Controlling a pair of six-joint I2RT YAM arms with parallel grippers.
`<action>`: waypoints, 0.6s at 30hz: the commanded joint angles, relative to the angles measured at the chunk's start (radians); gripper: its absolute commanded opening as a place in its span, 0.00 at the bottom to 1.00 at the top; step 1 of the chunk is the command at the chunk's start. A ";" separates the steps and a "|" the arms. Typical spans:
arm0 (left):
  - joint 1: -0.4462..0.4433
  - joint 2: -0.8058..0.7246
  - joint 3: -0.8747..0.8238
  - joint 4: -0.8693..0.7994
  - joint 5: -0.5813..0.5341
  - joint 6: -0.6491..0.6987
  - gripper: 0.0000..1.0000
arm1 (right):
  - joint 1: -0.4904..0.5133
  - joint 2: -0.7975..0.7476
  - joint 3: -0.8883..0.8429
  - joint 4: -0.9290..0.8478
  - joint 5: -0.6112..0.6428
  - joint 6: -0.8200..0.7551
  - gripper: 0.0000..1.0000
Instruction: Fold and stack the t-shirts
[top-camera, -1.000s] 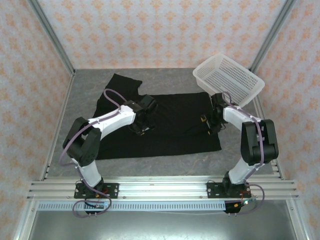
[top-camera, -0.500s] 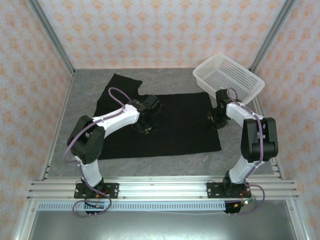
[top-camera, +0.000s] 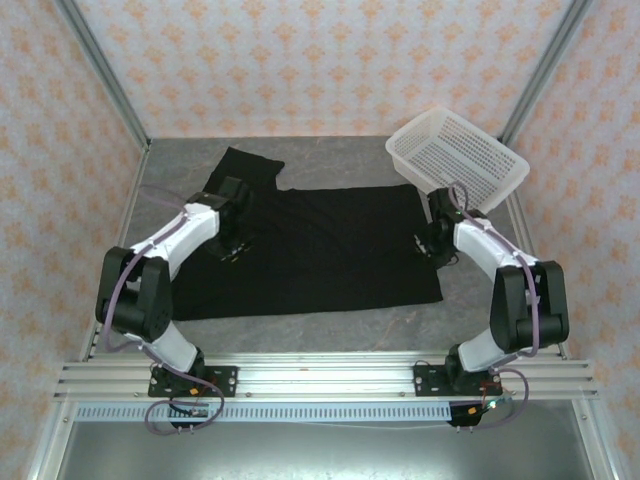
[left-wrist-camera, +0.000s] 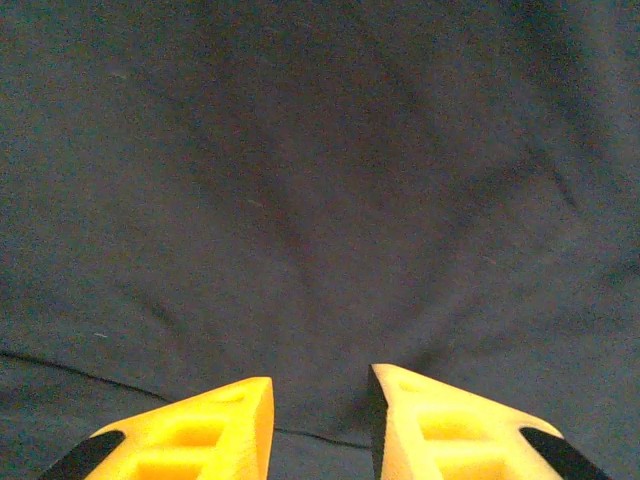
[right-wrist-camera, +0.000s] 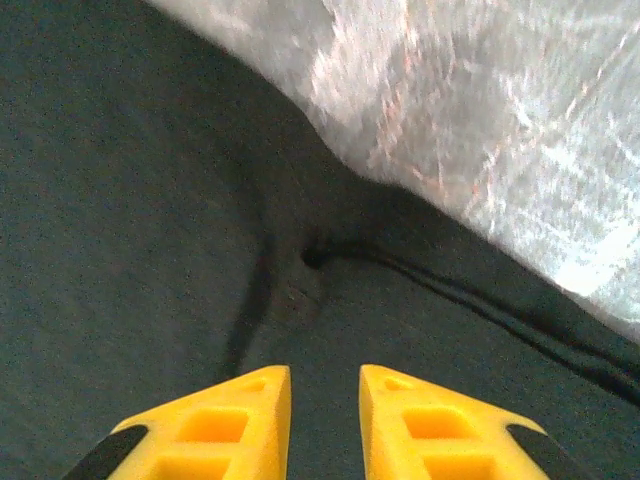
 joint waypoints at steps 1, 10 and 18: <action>0.087 0.017 -0.014 -0.084 -0.051 0.044 0.30 | 0.024 0.028 -0.029 -0.015 0.004 -0.032 0.20; 0.188 0.151 -0.021 -0.102 -0.153 0.042 0.30 | 0.028 0.195 0.002 -0.094 0.044 -0.035 0.21; 0.274 0.181 -0.086 -0.103 -0.220 -0.045 0.30 | 0.121 0.166 -0.047 -0.128 0.050 0.054 0.27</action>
